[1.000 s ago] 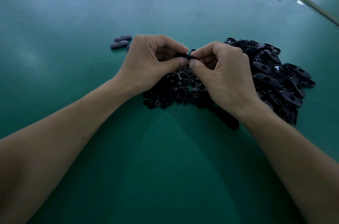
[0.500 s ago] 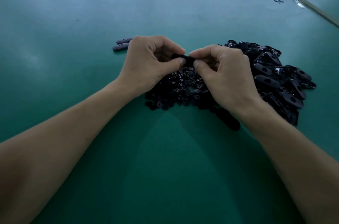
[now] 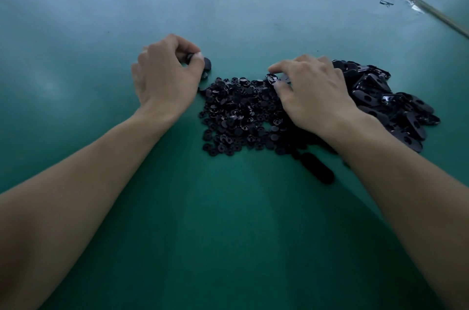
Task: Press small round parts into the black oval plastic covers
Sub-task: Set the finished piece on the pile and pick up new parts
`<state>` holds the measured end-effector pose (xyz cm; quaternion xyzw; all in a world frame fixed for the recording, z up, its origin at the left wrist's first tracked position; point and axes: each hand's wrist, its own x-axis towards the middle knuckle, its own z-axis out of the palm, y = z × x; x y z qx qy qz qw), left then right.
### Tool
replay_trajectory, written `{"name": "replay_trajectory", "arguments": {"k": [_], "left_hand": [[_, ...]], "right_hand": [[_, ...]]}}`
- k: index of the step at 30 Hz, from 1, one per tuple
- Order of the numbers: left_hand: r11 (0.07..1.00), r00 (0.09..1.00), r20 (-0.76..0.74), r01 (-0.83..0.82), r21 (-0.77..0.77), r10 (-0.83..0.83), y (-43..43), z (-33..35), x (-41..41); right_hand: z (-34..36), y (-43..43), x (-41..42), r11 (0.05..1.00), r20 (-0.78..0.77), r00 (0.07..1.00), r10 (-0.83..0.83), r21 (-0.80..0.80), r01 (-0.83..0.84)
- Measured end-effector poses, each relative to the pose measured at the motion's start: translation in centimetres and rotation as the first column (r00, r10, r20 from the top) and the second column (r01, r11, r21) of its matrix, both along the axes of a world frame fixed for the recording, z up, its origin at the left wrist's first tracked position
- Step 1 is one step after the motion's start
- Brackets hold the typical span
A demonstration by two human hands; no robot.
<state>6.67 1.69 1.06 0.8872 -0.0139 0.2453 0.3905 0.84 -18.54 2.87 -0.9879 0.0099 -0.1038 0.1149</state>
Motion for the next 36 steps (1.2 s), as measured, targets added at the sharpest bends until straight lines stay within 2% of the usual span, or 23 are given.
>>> {"name": "replay_trajectory", "arguments": {"k": [4,13,15,19,21,23,29,36], "left_hand": [[0.998,0.99,-0.124,-0.059,0.033,0.063,0.7,-0.2,0.5],[0.999,0.983,-0.176,-0.046,0.018,0.048,1.1,-0.4,0.9],[0.999,0.988,-0.15,-0.045,0.018,0.047,1.1,-0.5,0.9],[0.998,0.999,-0.031,-0.023,0.057,0.025,0.4,-0.2,0.4],[0.999,0.999,0.023,0.023,0.05,-0.024,-0.4,0.0,-0.3],[0.992,0.989,0.069,0.128,0.01,-0.129,-1.5,0.1,-1.3],[0.883,0.894,0.081,0.447,-0.144,-0.44,-3.6,0.2,-3.5],[0.77,0.806,0.092,0.588,-0.249,-0.585,-3.4,-0.3,-3.5]], "right_hand": [[-0.1,0.6,1.1,0.996,-0.062,0.997,-0.045,-0.085,0.04],[0.0,0.9,1.4,0.996,0.115,0.992,-0.061,-0.06,0.068],[0.1,0.7,1.4,0.997,0.187,0.98,-0.074,0.004,0.075],[0.7,0.8,0.5,0.938,0.256,0.963,-0.085,0.346,-0.009],[0.7,1.3,-0.4,0.873,0.267,0.962,-0.052,0.48,-0.086],[0.4,1.6,-1.1,0.833,0.262,0.965,-0.012,0.537,-0.135],[-0.5,1.8,-2.0,0.76,0.31,0.951,-0.015,0.622,-0.191],[-0.8,1.5,-2.5,0.759,0.375,0.925,-0.054,0.618,-0.206]]}}
